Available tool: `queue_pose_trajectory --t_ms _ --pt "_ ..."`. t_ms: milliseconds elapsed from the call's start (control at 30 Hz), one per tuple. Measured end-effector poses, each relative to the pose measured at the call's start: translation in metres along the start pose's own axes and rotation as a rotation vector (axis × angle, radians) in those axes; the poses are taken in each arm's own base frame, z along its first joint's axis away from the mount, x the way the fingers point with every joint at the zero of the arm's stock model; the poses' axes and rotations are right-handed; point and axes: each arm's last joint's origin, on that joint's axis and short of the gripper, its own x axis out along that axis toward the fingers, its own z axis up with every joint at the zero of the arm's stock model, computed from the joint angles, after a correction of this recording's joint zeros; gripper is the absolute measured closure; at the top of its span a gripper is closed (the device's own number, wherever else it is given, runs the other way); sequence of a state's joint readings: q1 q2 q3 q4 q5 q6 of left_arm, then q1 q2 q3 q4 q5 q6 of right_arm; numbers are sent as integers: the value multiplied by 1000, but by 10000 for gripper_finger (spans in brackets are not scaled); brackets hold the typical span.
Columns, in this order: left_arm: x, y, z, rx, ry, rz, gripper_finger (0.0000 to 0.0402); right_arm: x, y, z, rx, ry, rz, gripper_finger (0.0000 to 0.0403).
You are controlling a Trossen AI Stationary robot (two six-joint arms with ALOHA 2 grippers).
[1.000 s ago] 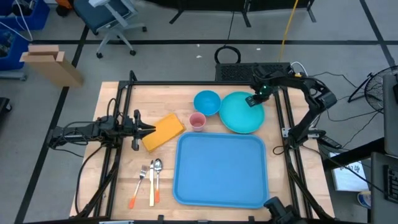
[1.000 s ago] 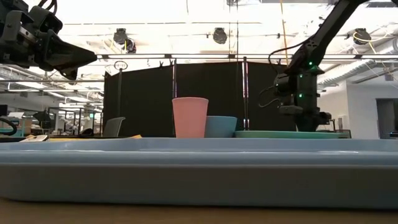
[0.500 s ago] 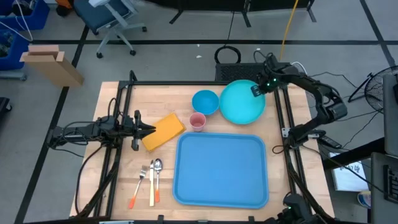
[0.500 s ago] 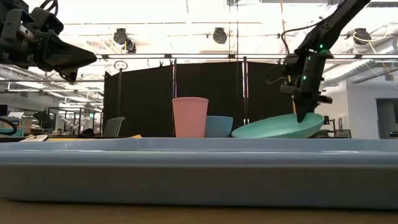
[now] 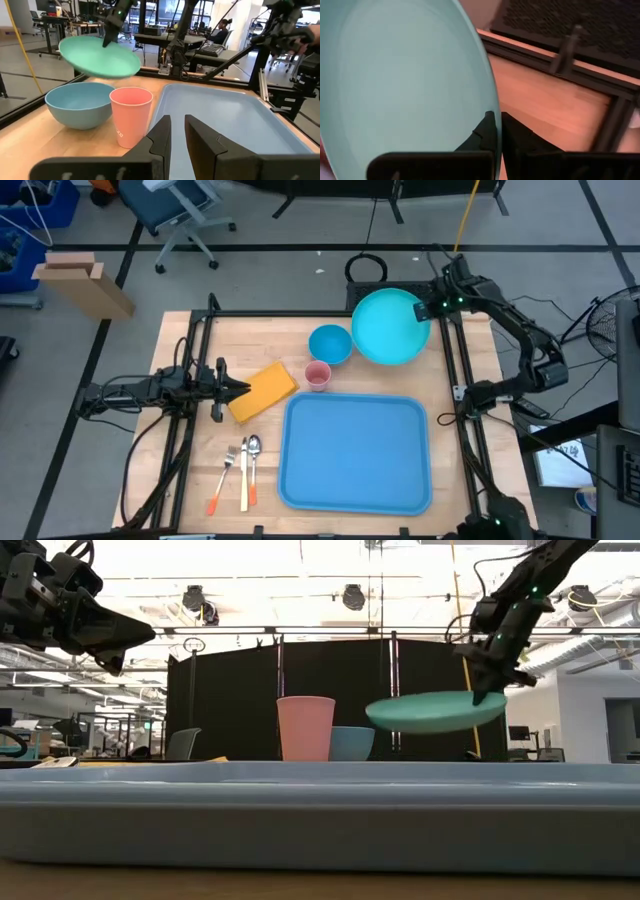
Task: Set up tray
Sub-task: Put the blue plate on right side of the blue serving tray
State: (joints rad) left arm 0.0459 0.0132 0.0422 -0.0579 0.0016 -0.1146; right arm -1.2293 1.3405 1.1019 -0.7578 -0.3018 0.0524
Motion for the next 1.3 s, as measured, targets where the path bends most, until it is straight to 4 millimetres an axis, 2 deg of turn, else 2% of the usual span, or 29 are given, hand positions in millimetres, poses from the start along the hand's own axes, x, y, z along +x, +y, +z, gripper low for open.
queue_pose_trajectory --t_ms 200,467,633,800,1000,1200,1300 --pt "0 0 0 -2 0 -1 346 -24 21 -12 -105 -10 185 402" --pt "0 0 0 -2 0 1 346 -50 76 -52 -386 98 312 402" --pt "0 0 0 -2 0 1 346 -58 106 -76 -473 174 339 402" --pt "0 0 0 -2 -1 2 346 -54 130 -96 -537 271 293 402" --pt "0 0 0 -5 -1 1 346 -35 159 -115 -630 314 329 402" --pt "0 0 0 -11 1 -11 346 -11 176 -142 -875 369 367 402" --pt "0 -1 0 -12 4 -34 346 -2 181 -153 -918 406 380 402"
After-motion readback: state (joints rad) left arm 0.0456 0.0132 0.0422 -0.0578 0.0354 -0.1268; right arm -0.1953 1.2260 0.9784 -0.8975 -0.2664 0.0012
